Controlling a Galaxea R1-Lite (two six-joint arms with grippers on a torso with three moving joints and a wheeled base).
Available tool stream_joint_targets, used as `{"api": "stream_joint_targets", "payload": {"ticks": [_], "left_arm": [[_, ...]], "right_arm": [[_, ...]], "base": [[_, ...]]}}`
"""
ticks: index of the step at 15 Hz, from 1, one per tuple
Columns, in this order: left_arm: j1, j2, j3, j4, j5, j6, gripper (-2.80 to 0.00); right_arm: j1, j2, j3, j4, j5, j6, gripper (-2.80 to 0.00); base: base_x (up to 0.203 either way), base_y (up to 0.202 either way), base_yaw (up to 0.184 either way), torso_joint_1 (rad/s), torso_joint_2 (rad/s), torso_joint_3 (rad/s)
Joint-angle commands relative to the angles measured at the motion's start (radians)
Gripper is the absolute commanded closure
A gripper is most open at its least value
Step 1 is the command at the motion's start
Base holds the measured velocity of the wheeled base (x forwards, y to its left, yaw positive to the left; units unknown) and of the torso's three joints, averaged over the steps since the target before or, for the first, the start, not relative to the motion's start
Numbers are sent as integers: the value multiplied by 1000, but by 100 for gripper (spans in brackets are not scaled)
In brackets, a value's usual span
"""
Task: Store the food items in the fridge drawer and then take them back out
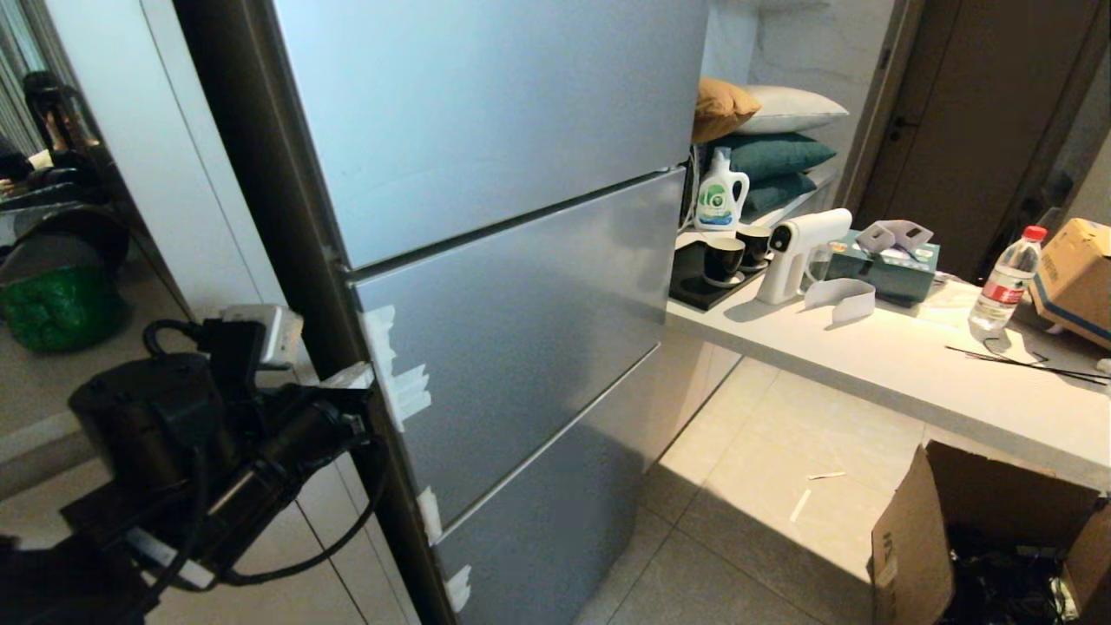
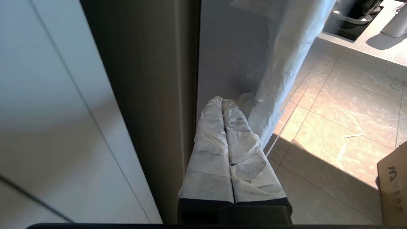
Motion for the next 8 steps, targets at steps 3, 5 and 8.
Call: {"api": "stream_joint_targets", "payload": {"ticks": [3,5,8], "left_arm": [[0,21,-2,-7,-5,-9,0],[-9,20,1,-7,-14,-9,0],[-24,20,5,-10,-42,-12,0]], "right_arm": [[0,0,29,-1,0,0,0],[0,0,29,-1,0,0,0],[0,0,29,-1,0,0,0]], "base": [[0,0,0,0,0,0],[0,0,0,0,0,0],[0,0,0,0,0,0]]}}
